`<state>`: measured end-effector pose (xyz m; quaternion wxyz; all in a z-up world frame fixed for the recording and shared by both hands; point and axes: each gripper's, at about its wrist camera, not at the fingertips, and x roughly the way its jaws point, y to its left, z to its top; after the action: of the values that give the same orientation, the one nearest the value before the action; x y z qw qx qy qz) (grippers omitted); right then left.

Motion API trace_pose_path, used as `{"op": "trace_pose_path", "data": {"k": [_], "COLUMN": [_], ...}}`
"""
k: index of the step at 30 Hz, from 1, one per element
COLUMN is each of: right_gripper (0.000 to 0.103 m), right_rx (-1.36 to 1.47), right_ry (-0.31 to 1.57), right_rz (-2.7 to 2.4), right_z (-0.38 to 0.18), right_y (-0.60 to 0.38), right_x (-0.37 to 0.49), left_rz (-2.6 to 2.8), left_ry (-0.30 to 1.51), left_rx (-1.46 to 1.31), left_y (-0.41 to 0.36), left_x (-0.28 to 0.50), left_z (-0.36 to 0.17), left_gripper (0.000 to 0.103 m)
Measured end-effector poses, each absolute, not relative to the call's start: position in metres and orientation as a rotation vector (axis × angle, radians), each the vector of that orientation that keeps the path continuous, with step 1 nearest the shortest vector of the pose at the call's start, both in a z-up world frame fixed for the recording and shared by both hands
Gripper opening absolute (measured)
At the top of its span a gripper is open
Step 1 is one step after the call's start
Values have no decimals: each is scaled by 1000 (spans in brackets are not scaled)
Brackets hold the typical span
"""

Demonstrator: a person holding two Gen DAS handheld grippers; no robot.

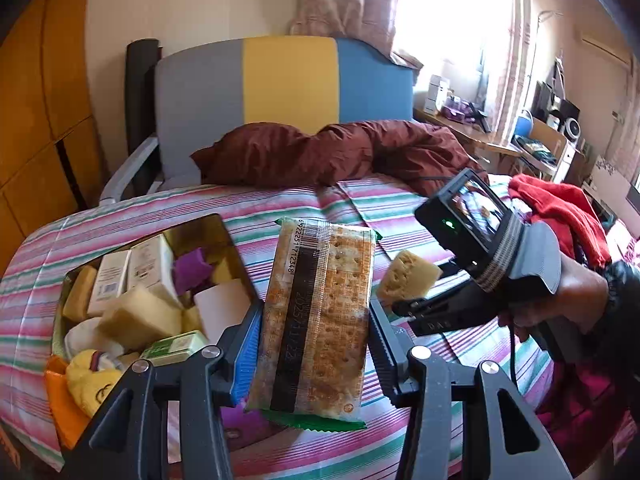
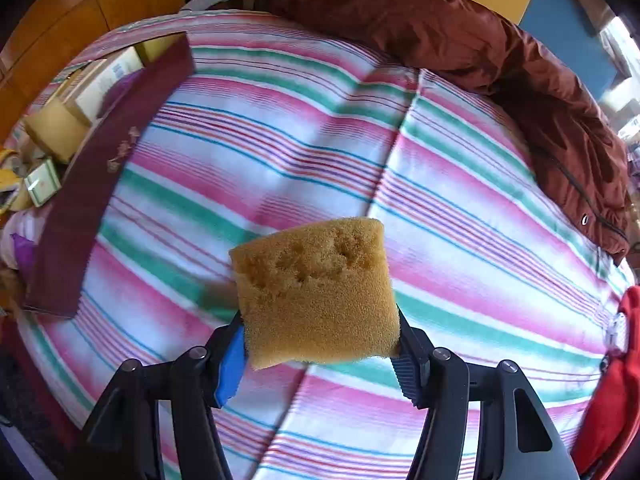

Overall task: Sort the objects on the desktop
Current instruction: 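Carry the yellow sponge and cracker pack over the gold tray, then lower the sponge and cracker pack into the gold tray and open both grippers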

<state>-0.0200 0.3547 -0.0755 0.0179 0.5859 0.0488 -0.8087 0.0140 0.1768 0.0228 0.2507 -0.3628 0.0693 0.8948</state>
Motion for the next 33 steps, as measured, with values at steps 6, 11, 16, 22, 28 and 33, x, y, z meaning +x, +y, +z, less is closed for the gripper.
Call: {"op": "trace_pose_path", "data": {"k": [6, 11, 16, 22, 28, 33], "right_gripper": [62, 62, 62, 62, 62, 62], "right_rx": [1784, 1707, 1599, 1432, 1324, 1285], "right_ry": [154, 85, -4, -113, -154, -150], "right_rz": [-2534, -2561, -2585, -2612, -2577, -2558], "right_z": [-72, -57, -40, -11, 3, 7], "right_y": [339, 324, 305, 280, 253, 233], "right_x": [-37, -32, -30, -17, -7, -13], "left_rz": [2463, 2489, 2533, 2583, 2651, 2619], "left_ry": [149, 74, -2, -112, -153, -191], "left_rx": [-997, -1007, -1022, -1039, -1060, -1079], "left_y": [155, 127, 90, 30, -11, -6], "left_x": [14, 10, 7, 16, 29, 23], "left_z": [21, 20, 20, 21, 20, 14], "left_gripper": [50, 50, 50, 50, 50, 50]}}
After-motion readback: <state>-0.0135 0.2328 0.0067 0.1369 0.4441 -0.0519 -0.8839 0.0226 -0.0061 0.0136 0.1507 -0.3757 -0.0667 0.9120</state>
